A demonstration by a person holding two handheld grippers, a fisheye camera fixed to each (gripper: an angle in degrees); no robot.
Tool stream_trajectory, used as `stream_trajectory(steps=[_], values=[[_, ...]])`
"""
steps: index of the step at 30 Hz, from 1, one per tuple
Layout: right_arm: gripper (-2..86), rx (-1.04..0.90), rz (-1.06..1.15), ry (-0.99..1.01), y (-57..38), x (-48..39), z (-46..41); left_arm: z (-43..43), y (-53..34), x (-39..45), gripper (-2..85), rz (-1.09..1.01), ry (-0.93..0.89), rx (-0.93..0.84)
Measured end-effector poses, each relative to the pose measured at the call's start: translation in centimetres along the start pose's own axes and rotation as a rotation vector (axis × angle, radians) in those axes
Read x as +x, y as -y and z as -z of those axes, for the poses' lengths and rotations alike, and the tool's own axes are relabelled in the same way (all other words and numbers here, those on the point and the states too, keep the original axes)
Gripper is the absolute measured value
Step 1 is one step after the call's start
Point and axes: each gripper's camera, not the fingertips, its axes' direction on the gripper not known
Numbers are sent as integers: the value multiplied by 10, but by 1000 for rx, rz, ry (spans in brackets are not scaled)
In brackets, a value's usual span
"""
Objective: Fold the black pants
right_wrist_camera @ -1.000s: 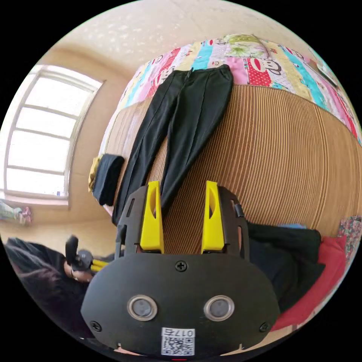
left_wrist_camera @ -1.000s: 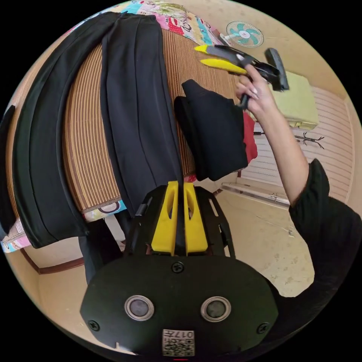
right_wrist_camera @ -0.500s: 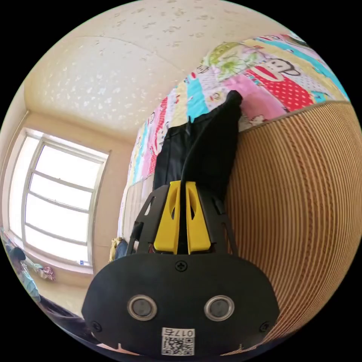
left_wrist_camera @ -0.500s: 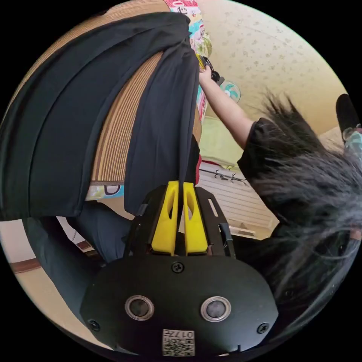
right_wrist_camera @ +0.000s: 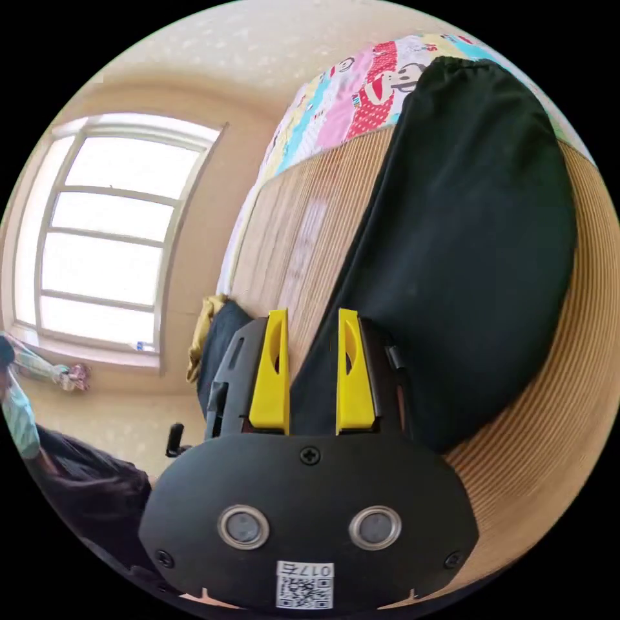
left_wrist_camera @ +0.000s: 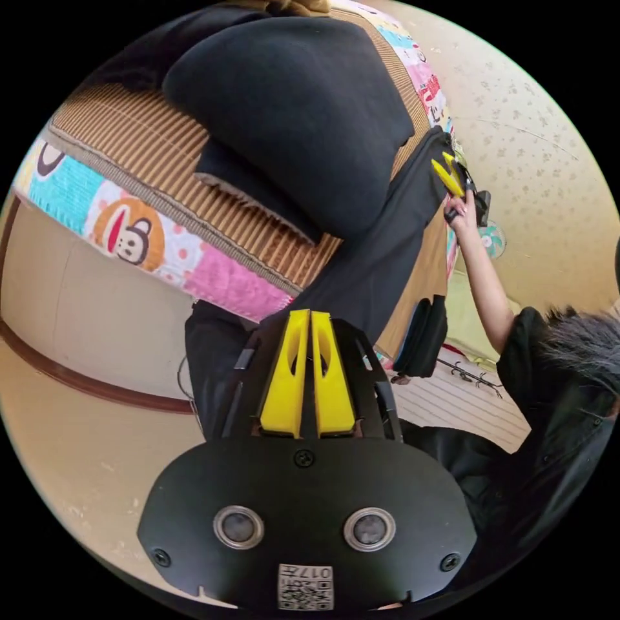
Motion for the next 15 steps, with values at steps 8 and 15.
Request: stream_trajectory(steps=[8, 15], values=[[113, -147, -232, -51, -263, -7, -17, -59, 37, 64, 99, -256, 165, -187], [50, -310, -215, -159, -347, -40, -29, -123, -15, 108, 44, -421, 241, -454]])
